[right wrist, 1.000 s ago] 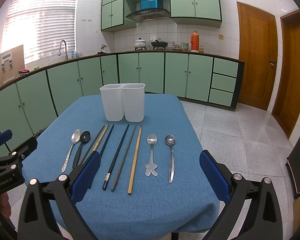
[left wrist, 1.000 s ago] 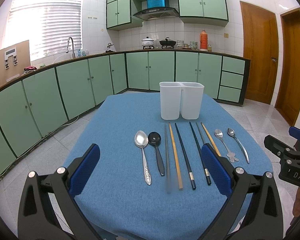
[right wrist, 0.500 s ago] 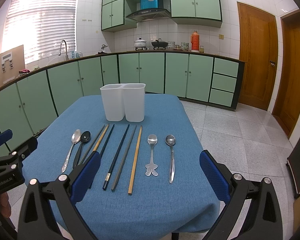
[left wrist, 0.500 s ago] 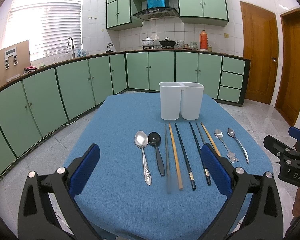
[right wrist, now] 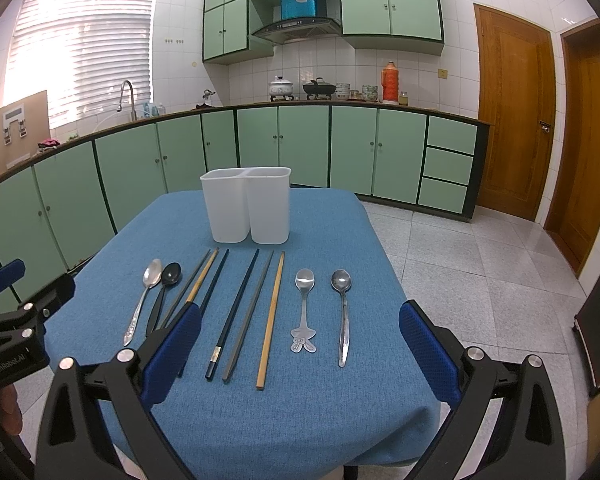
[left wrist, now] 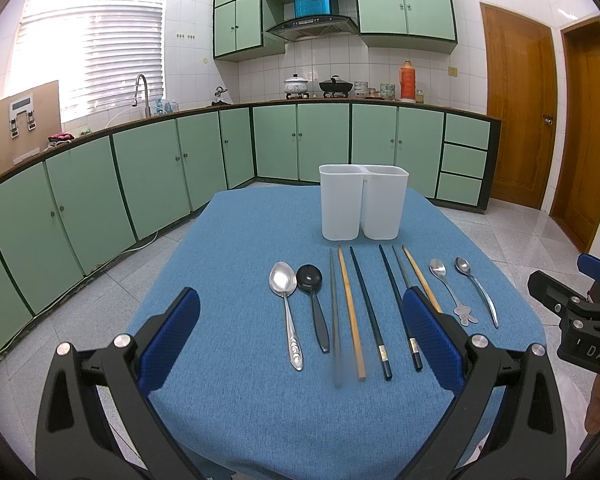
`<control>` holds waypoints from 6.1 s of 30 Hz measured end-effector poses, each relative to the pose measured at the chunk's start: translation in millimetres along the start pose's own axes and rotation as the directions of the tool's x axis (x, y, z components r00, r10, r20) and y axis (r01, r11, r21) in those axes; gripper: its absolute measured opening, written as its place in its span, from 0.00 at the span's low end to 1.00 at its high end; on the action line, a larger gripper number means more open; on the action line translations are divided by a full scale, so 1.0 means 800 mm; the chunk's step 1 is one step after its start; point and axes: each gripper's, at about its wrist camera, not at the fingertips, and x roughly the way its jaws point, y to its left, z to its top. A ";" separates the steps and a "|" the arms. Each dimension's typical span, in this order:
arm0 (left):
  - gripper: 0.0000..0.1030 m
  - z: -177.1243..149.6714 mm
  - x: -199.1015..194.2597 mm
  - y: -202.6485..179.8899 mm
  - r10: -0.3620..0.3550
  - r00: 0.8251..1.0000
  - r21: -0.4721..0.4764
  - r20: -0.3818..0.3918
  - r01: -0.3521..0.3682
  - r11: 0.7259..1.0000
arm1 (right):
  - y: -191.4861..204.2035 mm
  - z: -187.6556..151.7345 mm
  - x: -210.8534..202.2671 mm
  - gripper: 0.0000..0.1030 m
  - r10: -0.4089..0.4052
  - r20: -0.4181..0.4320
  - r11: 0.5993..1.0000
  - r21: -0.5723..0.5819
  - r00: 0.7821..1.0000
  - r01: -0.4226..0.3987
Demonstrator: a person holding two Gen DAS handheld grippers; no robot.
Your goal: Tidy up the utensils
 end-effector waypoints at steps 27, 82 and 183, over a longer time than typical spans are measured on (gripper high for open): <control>0.95 0.007 0.000 0.014 0.002 1.000 -0.005 -0.004 -0.002 1.000 | -0.002 0.001 0.004 0.94 -0.003 -0.001 1.000 0.003 1.000 0.003; 0.65 0.026 0.323 0.089 -0.016 0.883 -0.132 -0.469 -0.053 0.990 | -0.061 0.045 0.229 0.79 -0.068 -0.215 0.995 0.053 0.974 0.081; 0.25 0.293 0.329 -0.026 -0.232 0.963 -0.072 0.138 0.244 0.967 | 0.026 0.290 0.311 0.27 0.163 0.170 0.987 -0.043 0.972 -0.158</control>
